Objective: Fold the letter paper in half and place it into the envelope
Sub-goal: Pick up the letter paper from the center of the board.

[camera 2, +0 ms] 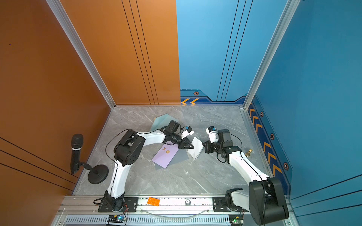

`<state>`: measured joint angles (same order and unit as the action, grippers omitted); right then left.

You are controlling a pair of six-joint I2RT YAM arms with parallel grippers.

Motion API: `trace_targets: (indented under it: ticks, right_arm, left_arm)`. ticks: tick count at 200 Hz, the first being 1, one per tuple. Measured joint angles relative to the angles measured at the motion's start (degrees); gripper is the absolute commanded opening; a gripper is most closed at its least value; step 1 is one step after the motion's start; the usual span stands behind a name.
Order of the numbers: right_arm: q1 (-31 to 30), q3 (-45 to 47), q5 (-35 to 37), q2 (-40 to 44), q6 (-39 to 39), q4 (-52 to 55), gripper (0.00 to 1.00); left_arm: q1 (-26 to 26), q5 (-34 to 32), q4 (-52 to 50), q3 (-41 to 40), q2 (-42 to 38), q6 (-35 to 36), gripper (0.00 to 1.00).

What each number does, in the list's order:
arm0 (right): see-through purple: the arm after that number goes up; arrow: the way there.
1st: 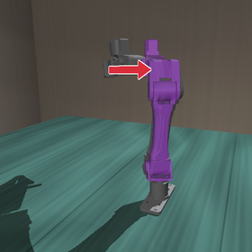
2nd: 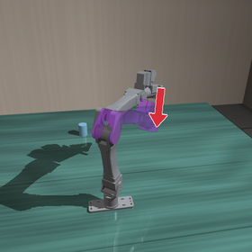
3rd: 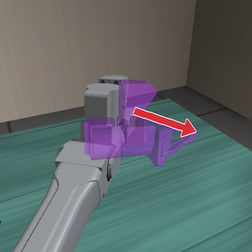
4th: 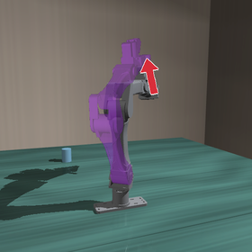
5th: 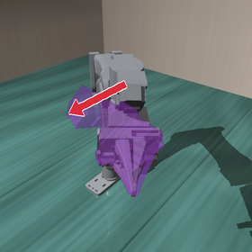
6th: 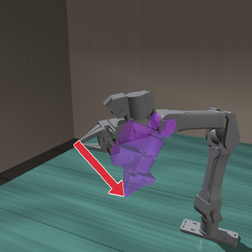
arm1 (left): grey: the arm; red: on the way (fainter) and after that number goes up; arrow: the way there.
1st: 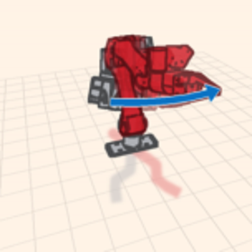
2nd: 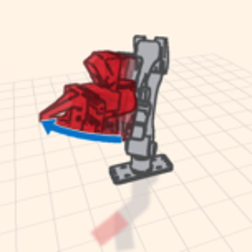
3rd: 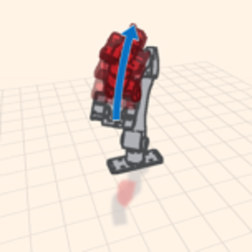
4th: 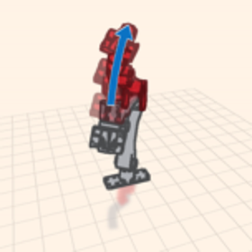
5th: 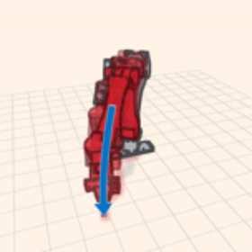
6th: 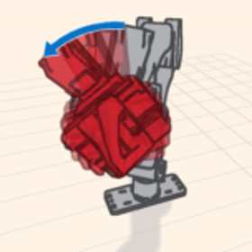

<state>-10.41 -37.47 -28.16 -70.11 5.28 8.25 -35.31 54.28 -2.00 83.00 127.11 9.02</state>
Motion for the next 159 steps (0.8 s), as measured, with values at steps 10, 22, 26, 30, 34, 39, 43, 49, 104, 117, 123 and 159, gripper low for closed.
trace_targets:
  ticks: [10,22,26,30,34,39,43,49,104,117,123,159]
  right_arm:
    - [0.02,0.0,0.0,-0.02,0.02,0.11,0.0]
    - [0.0,0.0,0.0,0.0,0.0,0.17,0.0]
    - [0.02,0.0,0.0,0.0,0.02,0.15,0.0]
    - [0.02,0.0,0.0,0.0,0.02,0.15,0.0]
    - [0.02,0.0,0.02,0.0,0.0,0.15,0.0]
    - [0.02,0.0,0.02,0.0,0.02,0.17,0.0]
    - [0.02,0.0,0.02,0.0,0.02,0.2,0.0]
    - [0.02,0.0,0.04,0.0,0.02,0.2,0.0]
    - [0.44,0.0,0.63,0.0,0.04,0.24,0.06]
    - [0.83,0.0,0.61,0.0,0.11,0.28,0.19]
    - [1.09,0.0,0.66,0.0,0.09,0.31,0.25]
    - [2.56,-0.07,0.7,2.56,1.81,1.68,0.53]
  left_arm:
    - [0.0,0.02,-0.07,-0.09,-0.02,0.09,0.27]
    - [-0.11,0.04,-0.09,-0.11,-0.02,0.22,0.22]
    - [-0.22,0.04,-0.11,-0.11,-0.02,0.07,0.19]
    - [-0.28,0.09,0.0,-0.11,-0.02,0.37,0.18]
    - [-0.33,0.13,-0.09,-0.11,-0.02,0.13,0.16]
    - [-0.35,0.2,-0.07,-0.11,-0.02,0.31,0.14]
    - [-0.37,0.2,-0.07,-0.11,-0.02,0.48,0.12]
    - [-0.39,0.22,-0.11,-0.11,-0.02,0.37,0.11]
    - [-1.03,0.61,0.02,-0.59,-0.44,0.59,0.05]
    - [-1.2,0.55,0.07,-1.6,-1.4,0.59,0.04]
    - [-1.25,0.28,0.28,-2.27,-2.08,0.57,0.04]
    - [-1.4,-2.25,5.73,-8.81,-8.52,-2.47,0.01]
